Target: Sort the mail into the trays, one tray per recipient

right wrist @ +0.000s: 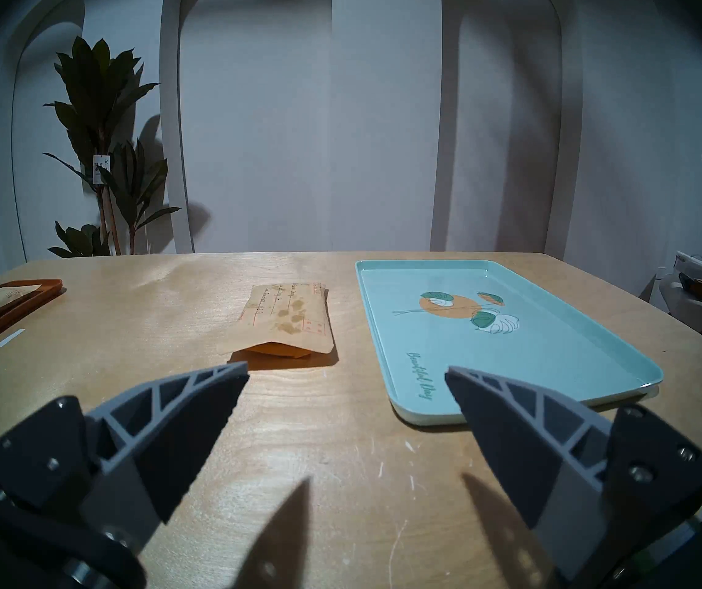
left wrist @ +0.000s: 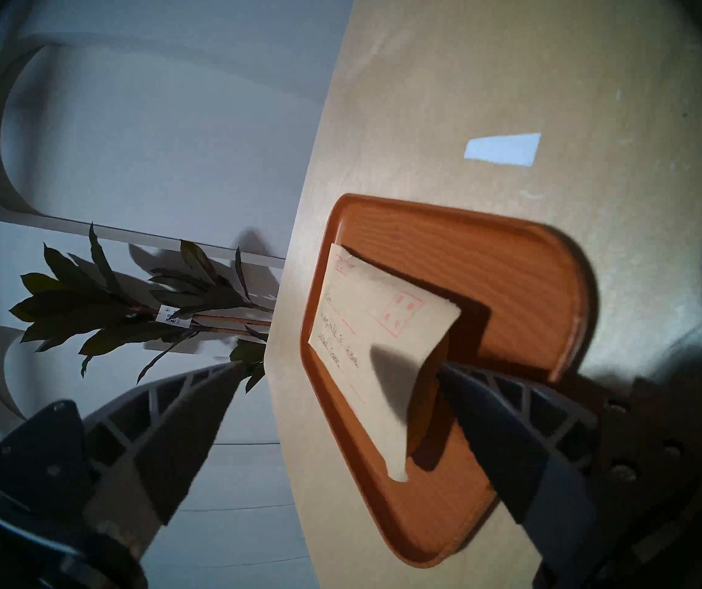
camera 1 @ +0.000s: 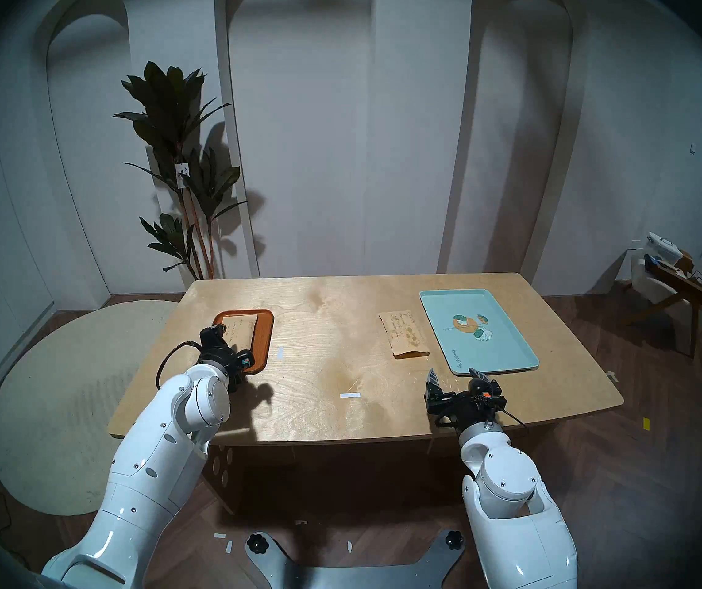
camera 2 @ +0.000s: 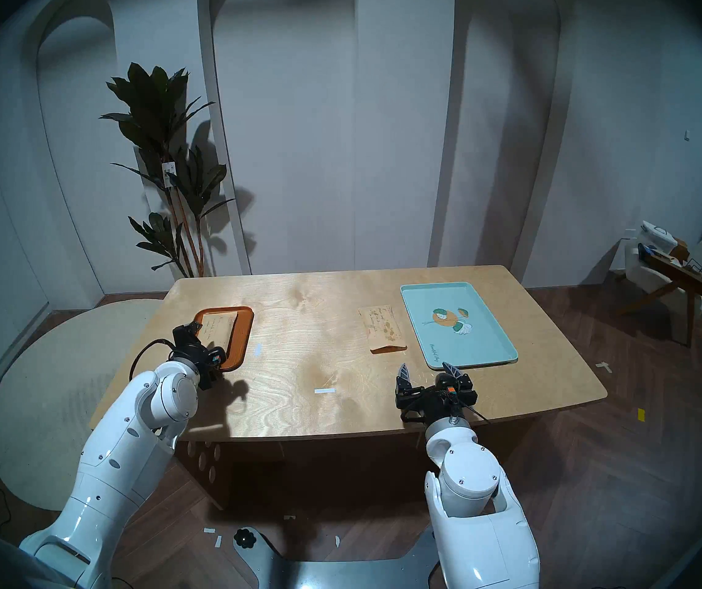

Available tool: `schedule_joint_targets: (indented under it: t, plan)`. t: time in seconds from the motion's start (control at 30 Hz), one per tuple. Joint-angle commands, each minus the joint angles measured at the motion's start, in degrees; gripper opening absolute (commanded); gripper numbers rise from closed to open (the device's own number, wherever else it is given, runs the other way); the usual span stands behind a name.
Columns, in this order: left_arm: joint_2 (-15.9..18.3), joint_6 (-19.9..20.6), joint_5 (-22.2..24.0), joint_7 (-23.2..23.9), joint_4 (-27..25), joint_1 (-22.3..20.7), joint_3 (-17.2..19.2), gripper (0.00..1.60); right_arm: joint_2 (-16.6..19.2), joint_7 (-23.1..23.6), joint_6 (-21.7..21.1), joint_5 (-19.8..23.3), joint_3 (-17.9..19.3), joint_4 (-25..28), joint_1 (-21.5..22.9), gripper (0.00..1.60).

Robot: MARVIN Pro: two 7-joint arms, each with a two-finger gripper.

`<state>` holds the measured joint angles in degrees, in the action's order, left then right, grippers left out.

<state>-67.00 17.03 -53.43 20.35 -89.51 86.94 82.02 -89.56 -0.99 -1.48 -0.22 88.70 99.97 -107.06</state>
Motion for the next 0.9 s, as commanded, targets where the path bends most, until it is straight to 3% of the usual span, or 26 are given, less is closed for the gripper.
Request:
schedule_joint_targets:
  t: [0.0,0.27,0.4,0.47,0.83,0.87]
  plan:
    - [3.25,-0.75,0.75,4.55,-6.61,1.67,0.84,1.60,-0.07,0.03,0.26,0.10,0.00,1.22,0.26,1.60]
    - [4.18,-0.31,2.51,9.03,-12.82,4.04,2.74,1.60,-0.07,0.02,0.28,0.09,-0.01,1.17,0.29,1.60]
    - [0.45,-0.80,6.82,8.51,-14.87,3.62,4.14,1.60,-0.06,0.01,0.29,0.07,-0.01,1.06,0.35,1.60]
    - [-3.18,-0.61,10.53,7.84,-16.89,1.33,4.34,1.60,-0.05,0.01,0.28,0.05,-0.02,0.87,0.43,1.60]
    - [-9.52,1.79,24.36,8.03,-24.38,-3.79,4.89,1.60,-0.04,0.00,0.26,0.00,-0.02,0.32,0.61,1.60]
    - [-10.82,2.71,27.31,8.19,-25.78,-4.12,5.28,1.60,-0.04,0.00,0.27,0.00,-0.02,0.23,0.65,1.60]
